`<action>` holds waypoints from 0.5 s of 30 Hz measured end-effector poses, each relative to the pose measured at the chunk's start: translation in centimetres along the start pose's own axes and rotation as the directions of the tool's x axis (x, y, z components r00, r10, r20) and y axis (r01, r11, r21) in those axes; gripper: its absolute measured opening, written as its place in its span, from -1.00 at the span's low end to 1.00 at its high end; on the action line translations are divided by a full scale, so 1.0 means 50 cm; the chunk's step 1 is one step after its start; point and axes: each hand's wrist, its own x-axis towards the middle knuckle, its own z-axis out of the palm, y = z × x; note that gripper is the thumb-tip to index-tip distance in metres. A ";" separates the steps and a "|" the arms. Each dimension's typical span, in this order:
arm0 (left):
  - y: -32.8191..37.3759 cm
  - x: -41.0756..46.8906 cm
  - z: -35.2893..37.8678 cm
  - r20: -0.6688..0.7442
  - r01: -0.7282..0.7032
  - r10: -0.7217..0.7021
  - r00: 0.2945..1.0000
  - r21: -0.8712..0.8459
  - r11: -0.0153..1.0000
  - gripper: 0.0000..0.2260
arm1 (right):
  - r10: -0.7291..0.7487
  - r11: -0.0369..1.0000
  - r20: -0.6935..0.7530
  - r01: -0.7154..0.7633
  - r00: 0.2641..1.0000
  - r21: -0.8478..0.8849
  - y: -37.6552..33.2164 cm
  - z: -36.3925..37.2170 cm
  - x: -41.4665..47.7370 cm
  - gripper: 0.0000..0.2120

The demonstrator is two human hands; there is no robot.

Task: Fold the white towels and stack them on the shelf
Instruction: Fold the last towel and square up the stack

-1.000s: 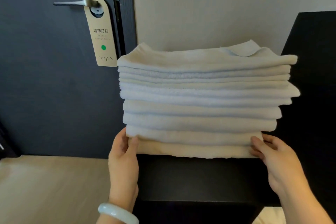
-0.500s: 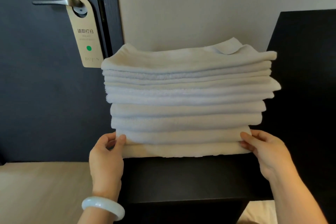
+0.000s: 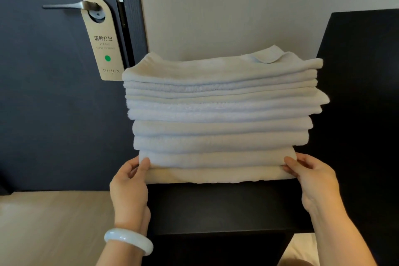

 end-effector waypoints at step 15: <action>0.106 -0.036 0.042 0.654 -0.786 0.611 0.446 0.613 -0.082 -0.52 | -0.681 0.139 0.397 0.641 0.615 -0.755 -0.150 0.078 -0.128 -0.34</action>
